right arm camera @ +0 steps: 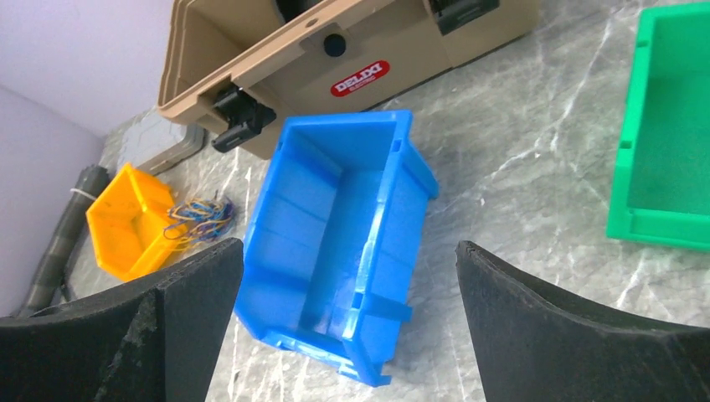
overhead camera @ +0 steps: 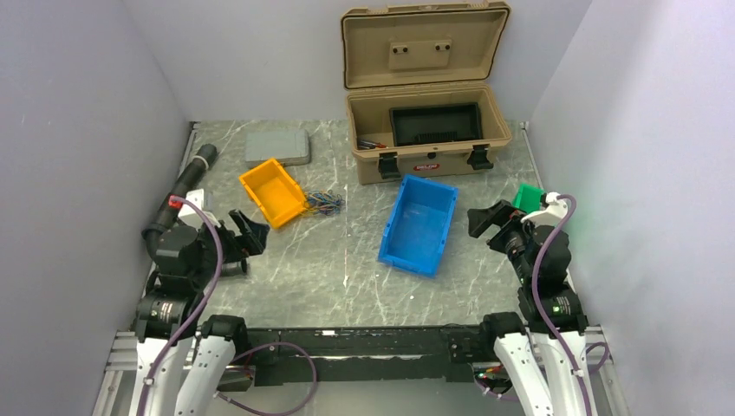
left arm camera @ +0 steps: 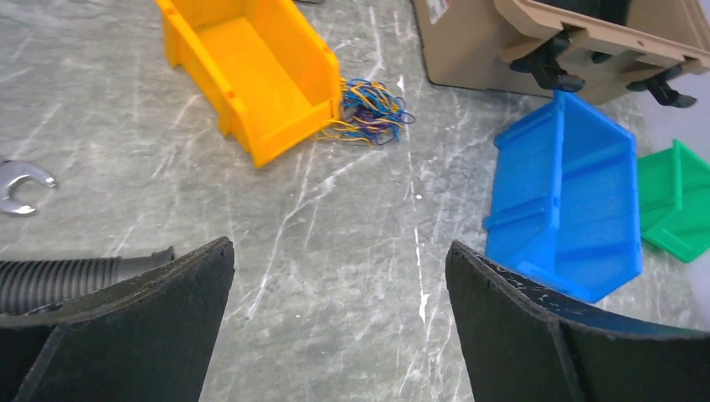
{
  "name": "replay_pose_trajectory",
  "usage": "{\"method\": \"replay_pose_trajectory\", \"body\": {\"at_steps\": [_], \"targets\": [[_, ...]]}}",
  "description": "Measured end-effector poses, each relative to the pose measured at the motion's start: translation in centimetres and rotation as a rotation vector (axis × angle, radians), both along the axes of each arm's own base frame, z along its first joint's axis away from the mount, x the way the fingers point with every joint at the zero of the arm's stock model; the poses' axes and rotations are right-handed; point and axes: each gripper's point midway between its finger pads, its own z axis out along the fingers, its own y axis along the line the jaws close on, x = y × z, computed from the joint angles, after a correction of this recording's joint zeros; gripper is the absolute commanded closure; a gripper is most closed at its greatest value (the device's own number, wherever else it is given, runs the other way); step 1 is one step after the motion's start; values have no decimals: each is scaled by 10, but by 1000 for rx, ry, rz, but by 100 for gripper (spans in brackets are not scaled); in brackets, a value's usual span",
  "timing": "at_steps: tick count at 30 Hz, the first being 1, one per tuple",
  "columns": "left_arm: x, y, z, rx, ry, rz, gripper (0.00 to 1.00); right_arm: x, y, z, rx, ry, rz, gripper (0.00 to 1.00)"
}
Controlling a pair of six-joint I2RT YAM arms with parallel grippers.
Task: Untangle the cables
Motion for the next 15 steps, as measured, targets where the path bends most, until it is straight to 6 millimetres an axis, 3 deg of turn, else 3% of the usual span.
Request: {"method": "replay_pose_trajectory", "body": {"at_steps": [4,9,15], "targets": [[11,-11,-9,-23,3,-53,1,-1,-5,1,-29,-12,-14,0],[42,-24,-28,-66,85,-80,1,8,-5,-10,-66,32,0,0],[73,-48,-48,-92,162,-96,1,27,12,-31,-53,127,84,1]]}}
